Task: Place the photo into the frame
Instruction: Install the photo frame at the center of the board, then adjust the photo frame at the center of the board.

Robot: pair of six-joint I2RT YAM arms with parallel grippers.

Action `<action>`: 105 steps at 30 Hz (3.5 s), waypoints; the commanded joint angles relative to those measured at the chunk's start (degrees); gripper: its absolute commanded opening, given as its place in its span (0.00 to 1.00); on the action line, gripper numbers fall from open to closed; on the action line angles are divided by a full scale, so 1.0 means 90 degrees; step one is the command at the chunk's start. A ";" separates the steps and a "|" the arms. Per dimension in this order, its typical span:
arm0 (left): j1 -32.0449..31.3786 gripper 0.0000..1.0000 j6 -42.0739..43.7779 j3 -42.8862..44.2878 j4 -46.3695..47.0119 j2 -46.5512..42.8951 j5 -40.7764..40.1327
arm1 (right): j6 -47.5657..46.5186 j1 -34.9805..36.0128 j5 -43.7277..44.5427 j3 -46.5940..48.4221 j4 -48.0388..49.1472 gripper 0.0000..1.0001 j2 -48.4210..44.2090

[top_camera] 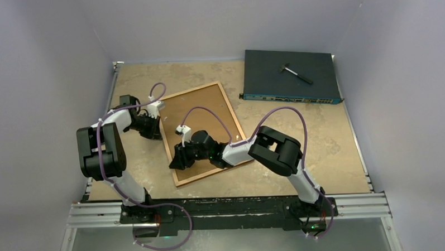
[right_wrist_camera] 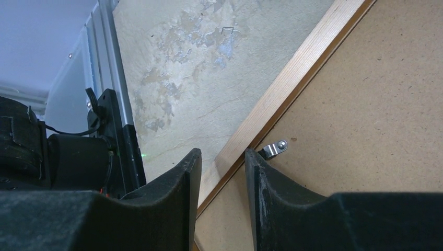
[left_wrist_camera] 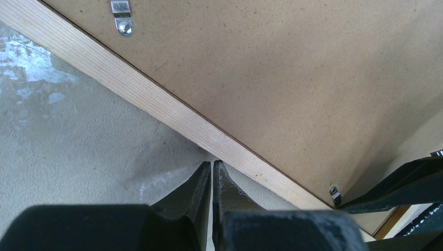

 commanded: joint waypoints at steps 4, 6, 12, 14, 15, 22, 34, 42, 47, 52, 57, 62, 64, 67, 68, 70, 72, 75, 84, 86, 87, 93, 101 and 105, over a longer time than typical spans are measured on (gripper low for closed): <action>-0.0027 0.02 0.0170 -0.0089 0.0044 -0.0046 0.0169 | -0.0169 -0.0030 0.0007 0.0173 0.0271 0.39 0.0058; -0.0027 0.02 0.0173 -0.0073 0.0039 -0.0051 0.0144 | -0.0247 -0.0030 -0.0030 -0.0031 0.0593 0.39 -0.0184; -0.0027 0.02 0.0213 -0.0055 -0.0008 -0.0047 0.0095 | -0.0370 -0.0035 0.0052 -0.0782 0.0962 0.41 -0.0968; -0.0027 0.02 0.0208 -0.0050 -0.0023 -0.0056 0.0090 | -0.0332 -0.0037 0.0135 -0.0964 0.0893 0.41 -0.1055; -0.0020 0.02 0.0218 -0.0050 -0.0024 -0.0067 0.0096 | -0.0309 -0.0046 0.0145 -0.1033 0.0878 0.41 -0.1046; -0.0027 0.02 0.0195 -0.0038 -0.0061 -0.0083 0.0098 | -0.0233 -0.0041 0.0077 -0.0980 0.0844 0.42 -0.0659; -0.0035 0.01 0.0193 -0.0059 -0.0034 -0.0098 0.0135 | -0.0273 -0.0050 0.0267 -0.0474 0.0648 0.41 -0.0199; -0.0047 0.01 0.0194 -0.0100 -0.0019 -0.0117 0.0166 | -0.0289 -0.0077 0.0306 -0.0263 0.0585 0.41 -0.0047; -0.0044 0.00 0.0208 -0.0126 0.0000 -0.0112 0.0163 | -0.0284 -0.0087 0.0311 -0.0193 0.0540 0.40 0.0019; -0.0061 0.00 0.0204 -0.0150 0.0013 -0.0101 0.0176 | -0.0300 -0.0088 0.0256 -0.0120 0.0512 0.40 0.0087; -0.0083 0.00 0.0215 -0.0162 0.0015 -0.0098 0.0193 | -0.0294 -0.0089 0.0242 -0.0067 0.0474 0.40 0.0142; -0.0102 0.00 0.0238 -0.0183 0.0024 -0.0062 0.0222 | -0.0288 -0.0103 0.0281 -0.0051 0.0453 0.39 0.0160; -0.0118 0.00 0.0242 -0.0187 0.0024 -0.0046 0.0230 | -0.0277 -0.0112 0.0272 -0.0010 0.0440 0.39 0.0202; -0.0130 0.00 0.0258 -0.0194 0.0024 -0.0044 0.0235 | -0.0280 -0.0134 0.0257 0.0047 0.0427 0.38 0.0256; -0.0130 0.00 0.0267 -0.0197 0.0024 -0.0040 0.0235 | -0.0275 -0.0145 0.0253 0.0064 0.0416 0.38 0.0268; -0.0133 0.00 0.0276 -0.0196 0.0024 -0.0032 0.0235 | -0.0279 -0.0144 0.0243 0.0089 0.0414 0.38 0.0279; -0.0132 0.00 0.0281 -0.0197 0.0007 -0.0032 0.0246 | -0.0279 -0.0163 0.0219 0.0115 0.0401 0.38 0.0310; -0.0134 0.00 0.0327 -0.0218 -0.0019 -0.0044 0.0240 | -0.0280 -0.0169 0.0175 0.0157 0.0389 0.37 0.0336; -0.0132 0.00 0.0366 -0.0254 -0.0034 -0.0037 0.0259 | -0.0329 -0.0231 0.0063 0.0335 0.0318 0.37 0.0417; -0.0132 0.00 0.0375 -0.0249 -0.0041 -0.0041 0.0246 | -0.0366 -0.0235 -0.0001 0.0256 0.0415 0.37 0.0313; -0.0132 0.00 0.0372 -0.0229 -0.0049 -0.0041 0.0236 | -0.0363 -0.0244 -0.0101 0.0189 0.0500 0.37 0.0198; 0.0018 0.00 0.0392 0.0249 -0.0472 -0.0099 0.0374 | -0.0183 -0.0650 -0.0720 -0.0537 0.1327 0.48 -0.0968; 0.0089 0.22 -0.0328 0.1493 -0.0591 0.0276 0.0216 | -0.0350 -0.1574 -0.0907 0.0147 0.0733 0.59 -0.0901; 0.0090 0.34 -0.0745 0.1932 -0.0254 0.0877 0.0145 | -0.0509 -0.1928 -0.0801 0.0964 0.0285 0.62 -0.0323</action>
